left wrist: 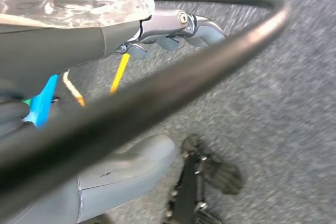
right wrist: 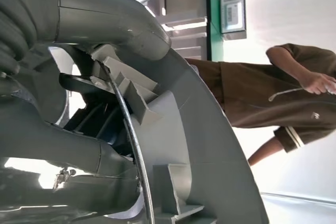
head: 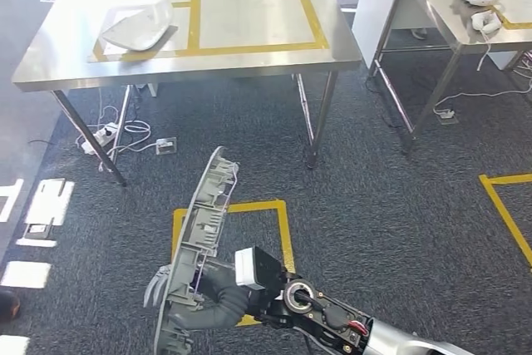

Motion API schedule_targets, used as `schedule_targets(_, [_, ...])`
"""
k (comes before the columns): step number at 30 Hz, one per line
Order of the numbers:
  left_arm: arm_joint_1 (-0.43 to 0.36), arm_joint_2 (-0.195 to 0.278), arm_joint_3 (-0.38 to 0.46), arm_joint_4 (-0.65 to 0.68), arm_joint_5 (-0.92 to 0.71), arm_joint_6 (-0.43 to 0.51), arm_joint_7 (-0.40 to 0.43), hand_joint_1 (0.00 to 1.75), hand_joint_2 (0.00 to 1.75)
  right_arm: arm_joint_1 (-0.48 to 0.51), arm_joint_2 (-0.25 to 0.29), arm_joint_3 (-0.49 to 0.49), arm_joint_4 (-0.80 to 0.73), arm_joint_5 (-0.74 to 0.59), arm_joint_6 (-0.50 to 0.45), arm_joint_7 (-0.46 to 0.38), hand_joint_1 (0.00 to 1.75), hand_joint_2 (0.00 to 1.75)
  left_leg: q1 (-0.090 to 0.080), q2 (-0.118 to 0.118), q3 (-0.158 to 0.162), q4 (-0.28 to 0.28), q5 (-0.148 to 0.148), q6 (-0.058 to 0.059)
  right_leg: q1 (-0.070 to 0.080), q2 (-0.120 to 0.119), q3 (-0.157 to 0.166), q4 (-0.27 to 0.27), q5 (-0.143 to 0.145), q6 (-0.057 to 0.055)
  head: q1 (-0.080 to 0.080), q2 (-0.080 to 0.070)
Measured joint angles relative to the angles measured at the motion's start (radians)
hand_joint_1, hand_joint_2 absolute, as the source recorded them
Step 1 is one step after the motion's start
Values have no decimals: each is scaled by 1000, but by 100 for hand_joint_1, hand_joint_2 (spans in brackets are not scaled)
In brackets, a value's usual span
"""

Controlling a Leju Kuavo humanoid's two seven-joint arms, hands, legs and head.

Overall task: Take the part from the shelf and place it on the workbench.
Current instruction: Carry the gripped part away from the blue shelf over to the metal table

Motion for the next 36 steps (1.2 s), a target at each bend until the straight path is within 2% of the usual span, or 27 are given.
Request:
schedule_targets(2, [-2,-2,0,0,-1,0,2,0,175,0,0,-3,1,-5,-1,-4,175,175,1,-1,1,-6,-2,-11,7,2,15,-32,0,-7,-4,0])
schedule_targets(5, [-4,3,0,-1,-3,-1,3,0,175,2,0,-7,-1,-9,-1,-6,175,175,2,3,11,-5,-13,-26,1,2,45,-69,-1,-16,-5,0])
schedule_targets(6, [-5,4,0,-1,-3,-1,3,0,175,1,1,-8,-1,-10,-1,-6,175,175,2,4,-2,27,-28,-29,-3,0,60,-83,-1,-20,-11,0])
schedule_targets(9, [-5,5,0,-1,-4,-1,3,0,175,0,1,-11,-1,-10,-2,-6,175,175,5,7,-112,208,-92,-39,-6,-6,80,-97,-7,-27,-24,0])
schedule_targets(10, [-5,5,0,-1,-4,-1,4,0,175,0,1,-11,-1,-10,-2,-6,175,175,6,7,-136,244,-102,-41,-6,-6,81,-96,-10,-28,-24,0])
schedule_targets(13, [-5,5,0,-1,-4,-1,4,0,175,1,1,-11,0,-10,-2,-6,175,175,6,7,-148,261,-106,-42,-6,-6,82,-96,-11,-28,-25,0])
schedule_targets(15, [-3,6,0,-1,-3,-1,4,0,175,1,1,-11,0,-10,-2,-6,175,175,8,7,-169,278,-98,-45,-7,-5,85,-96,-14,-27,-25,0])
schedule_targets(16, [-2,6,0,0,-5,3,3,0,175,3,1,-11,1,-11,-2,-7,175,175,12,7,-161,231,-52,-50,-10,-3,92,-94,-22,-22,-24,0])
schedule_targets(17, [0,9,0,0,-4,5,4,0,175,5,1,-12,1,-13,-4,-10,175,175,14,6,-143,163,-6,-50,-12,3,98,-88,-35,-12,-28,0])
schedule_targets(19, [1,10,0,-1,-2,8,6,0,175,7,1,-14,0,-17,-10,-15,175,175,14,4,-90,16,76,-40,-14,13,110,-79,-58,10,-30,0])
schedule_targets(21, [2,9,0,-2,2,4,8,0,175,7,1,-18,0,-20,-18,-18,175,175,11,5,-78,-4,70,-19,-15,15,111,-77,-69,23,-27,0])
schedule_targets(23, [1,11,0,-2,-1,2,6,0,175,6,1,-24,-1,-25,-25,-20,175,175,12,8,-67,-8,63,-3,-17,8,91,-29,-97,30,-21,0])
schedule_targets(24, [1,12,0,-2,-3,1,5,0,175,6,1,-27,-1,-27,-30,-21,175,175,12,10,-60,-10,59,4,-16,4,63,28,-122,31,-16,0])
schedule_targets(26, [0,11,0,-2,-7,-1,3,0,175,8,-1,-33,-2,-32,-40,-24,175,175,10,14,-49,-10,48,12,-14,1,-19,178,-170,31,-9,0])
schedule_targets(27, [0,11,0,-2,-9,-1,2,0,175,9,-2,-36,-2,-34,-44,-25,175,175,8,16,-41,-10,42,12,-14,1,-54,229,-176,30,-7,0])
schedule_targets(28, [0,11,0,-2,-10,-1,2,0,175,11,-4,-39,-2,-36,-47,-26,175,175,8,16,-33,-10,35,12,-14,1,-72,242,-160,29,-6,0])
schedule_targets(29, [0,11,0,-2,-11,-1,2,0,175,12,-5,-42,-2,-37,-49,-26,175,175,8,16,-22,-10,28,10,-14,0,-69,212,-124,26,-4,0])
schedule_targets(31, [1,11,0,-2,-12,-1,1,0,175,13,-7,-48,-1,-39,-51,-27,175,175,7,16,2,-11,12,4,-13,-6,-25,81,-34,19,0,0])
schedule_targets(32, [0,10,0,-2,-12,-1,1,0,175,13,-7,-50,-2,-39,-51,-27,175,175,6,16,10,-11,5,-1,-8,-9,0,25,-7,14,0,0])
schedule_targets(33, [0,10,0,-2,-12,-1,1,0,175,12,-8,-52,-2,-39,-52,-28,175,175,5,17,14,-12,1,-7,-4,-12,18,-14,0,10,-1,0])
schedule_targets(35, [-3,11,0,-2,-12,-1,1,0,175,12,-8,-54,-2,-40,-52,-28,175,175,4,23,14,-17,-1,-19,5,-9,31,-37,-11,1,-4,0])
schedule_targets(36, [-4,12,0,-2,-12,-1,1,0,175,12,-8,-55,-3,-40,-53,-29,175,175,5,26,16,-21,-3,-25,2,-6,37,-47,-14,-4,-3,0])
